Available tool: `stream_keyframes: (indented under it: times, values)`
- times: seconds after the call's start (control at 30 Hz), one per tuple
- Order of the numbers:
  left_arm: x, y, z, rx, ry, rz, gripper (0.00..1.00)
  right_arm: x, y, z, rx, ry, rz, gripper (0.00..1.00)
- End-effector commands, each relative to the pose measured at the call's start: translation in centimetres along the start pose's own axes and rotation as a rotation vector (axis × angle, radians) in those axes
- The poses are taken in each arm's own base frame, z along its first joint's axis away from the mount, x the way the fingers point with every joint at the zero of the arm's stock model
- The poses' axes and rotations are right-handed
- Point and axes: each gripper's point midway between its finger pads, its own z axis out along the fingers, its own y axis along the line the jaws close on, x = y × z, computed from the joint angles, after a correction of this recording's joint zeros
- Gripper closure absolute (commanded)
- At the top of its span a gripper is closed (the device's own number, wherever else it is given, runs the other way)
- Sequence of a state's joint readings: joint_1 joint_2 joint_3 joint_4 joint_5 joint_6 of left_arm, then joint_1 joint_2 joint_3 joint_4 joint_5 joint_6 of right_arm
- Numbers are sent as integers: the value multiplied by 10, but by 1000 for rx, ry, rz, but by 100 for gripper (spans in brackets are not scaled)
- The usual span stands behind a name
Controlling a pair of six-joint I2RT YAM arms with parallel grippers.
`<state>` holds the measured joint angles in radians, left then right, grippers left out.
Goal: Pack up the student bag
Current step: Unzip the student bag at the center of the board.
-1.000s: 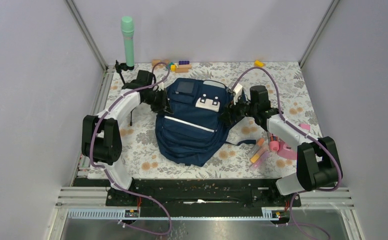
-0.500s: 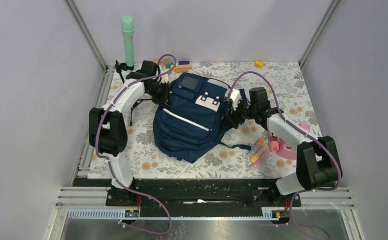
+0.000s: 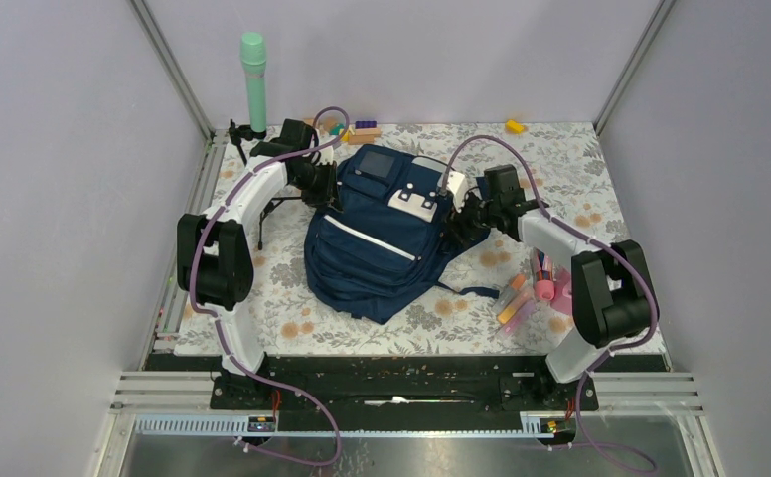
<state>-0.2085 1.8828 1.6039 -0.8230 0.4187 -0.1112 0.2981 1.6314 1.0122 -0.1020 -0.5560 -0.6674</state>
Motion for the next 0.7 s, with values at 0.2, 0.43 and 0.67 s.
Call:
stream_keyframes:
  times: [0.2, 0.43, 0.67]
  values:
    - [-53, -4, -21, -14, -186, 50, 100, 6, -3, 17, -8, 80, -71, 32]
    - [-53, -5, -21, -10, -186, 45, 100, -1, 2, 22, 17, 94, -138, 48]
    - [-54, -8, -24, -2, -190, 42, 100, -3, 13, 21, 34, 128, -181, 96]
